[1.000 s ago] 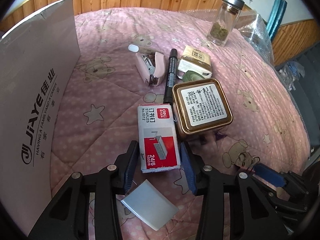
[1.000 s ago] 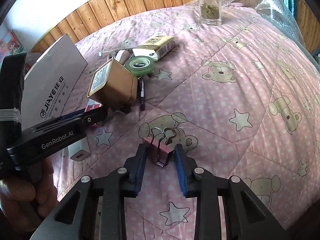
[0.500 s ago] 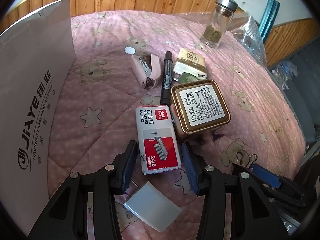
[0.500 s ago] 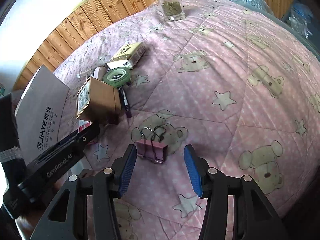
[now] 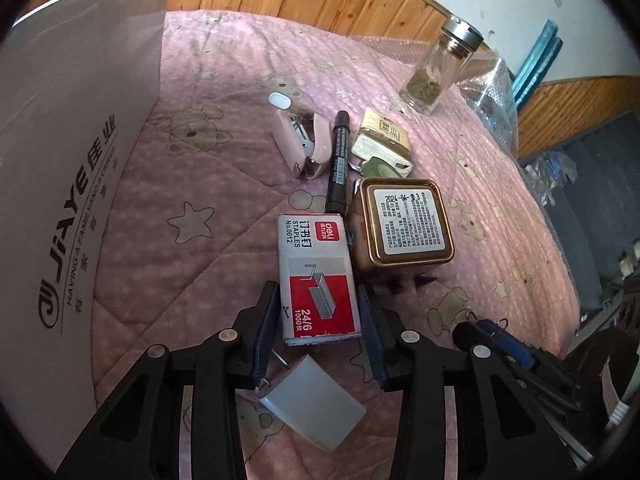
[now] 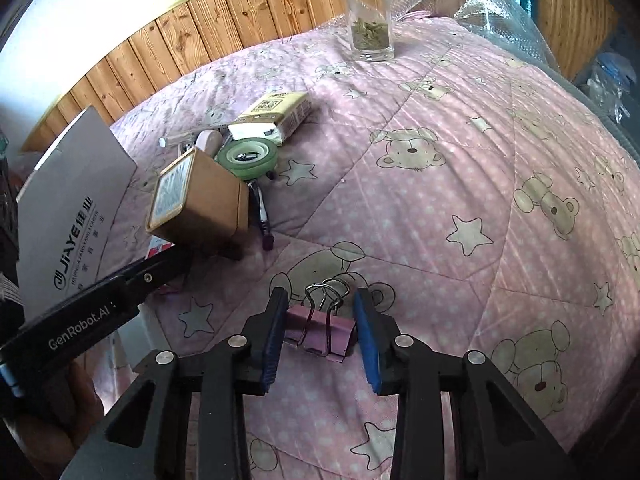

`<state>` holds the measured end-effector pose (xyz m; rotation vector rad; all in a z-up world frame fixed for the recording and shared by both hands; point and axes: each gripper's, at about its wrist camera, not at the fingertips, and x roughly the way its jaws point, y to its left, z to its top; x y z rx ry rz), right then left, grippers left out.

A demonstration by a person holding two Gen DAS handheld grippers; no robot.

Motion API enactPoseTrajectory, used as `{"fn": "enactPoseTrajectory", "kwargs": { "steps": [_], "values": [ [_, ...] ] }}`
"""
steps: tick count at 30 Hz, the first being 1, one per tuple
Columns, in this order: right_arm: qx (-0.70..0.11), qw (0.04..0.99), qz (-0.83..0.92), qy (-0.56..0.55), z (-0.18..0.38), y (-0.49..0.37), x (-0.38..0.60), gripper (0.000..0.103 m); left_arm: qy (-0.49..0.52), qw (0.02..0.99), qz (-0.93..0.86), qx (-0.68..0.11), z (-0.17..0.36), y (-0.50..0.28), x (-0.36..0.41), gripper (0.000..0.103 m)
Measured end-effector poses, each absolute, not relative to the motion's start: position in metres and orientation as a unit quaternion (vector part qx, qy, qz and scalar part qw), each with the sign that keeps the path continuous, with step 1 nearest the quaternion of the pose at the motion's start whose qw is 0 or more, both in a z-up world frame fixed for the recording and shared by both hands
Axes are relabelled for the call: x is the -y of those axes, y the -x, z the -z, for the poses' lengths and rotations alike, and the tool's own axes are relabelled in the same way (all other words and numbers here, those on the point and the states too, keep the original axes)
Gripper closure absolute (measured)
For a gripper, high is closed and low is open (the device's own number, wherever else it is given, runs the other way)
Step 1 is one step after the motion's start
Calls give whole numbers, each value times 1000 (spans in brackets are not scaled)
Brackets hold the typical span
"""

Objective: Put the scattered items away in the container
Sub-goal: 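Grasp the staple box with the left gripper while the right gripper grasps the pink binder clip, then carry the staple box with the left gripper while the right gripper carries the binder clip over the box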

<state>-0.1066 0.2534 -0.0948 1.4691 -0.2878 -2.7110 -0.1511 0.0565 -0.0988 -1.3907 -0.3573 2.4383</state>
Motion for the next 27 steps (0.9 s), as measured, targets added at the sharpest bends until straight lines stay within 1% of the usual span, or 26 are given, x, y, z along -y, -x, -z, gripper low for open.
{"fn": "enactPoseTrajectory", "kwargs": {
  "steps": [6, 13, 18, 27],
  "values": [
    [106, 45, 880, -460, 79, 96, -253, 68, 486, 145, -854, 118, 85, 134, -53, 63],
    [111, 84, 882, -451, 66, 79, -247, 68, 458, 145, -872, 94, 50, 102, -53, 63],
    [110, 110, 883, -443, 55, 69, -242, 68, 445, 144, -878, 101, 27, 76, -42, 63],
    [107, 146, 878, -442, 47, 54, -234, 68, 445, 137, -877, 118, 11, 39, -19, 63]
  ]
}}
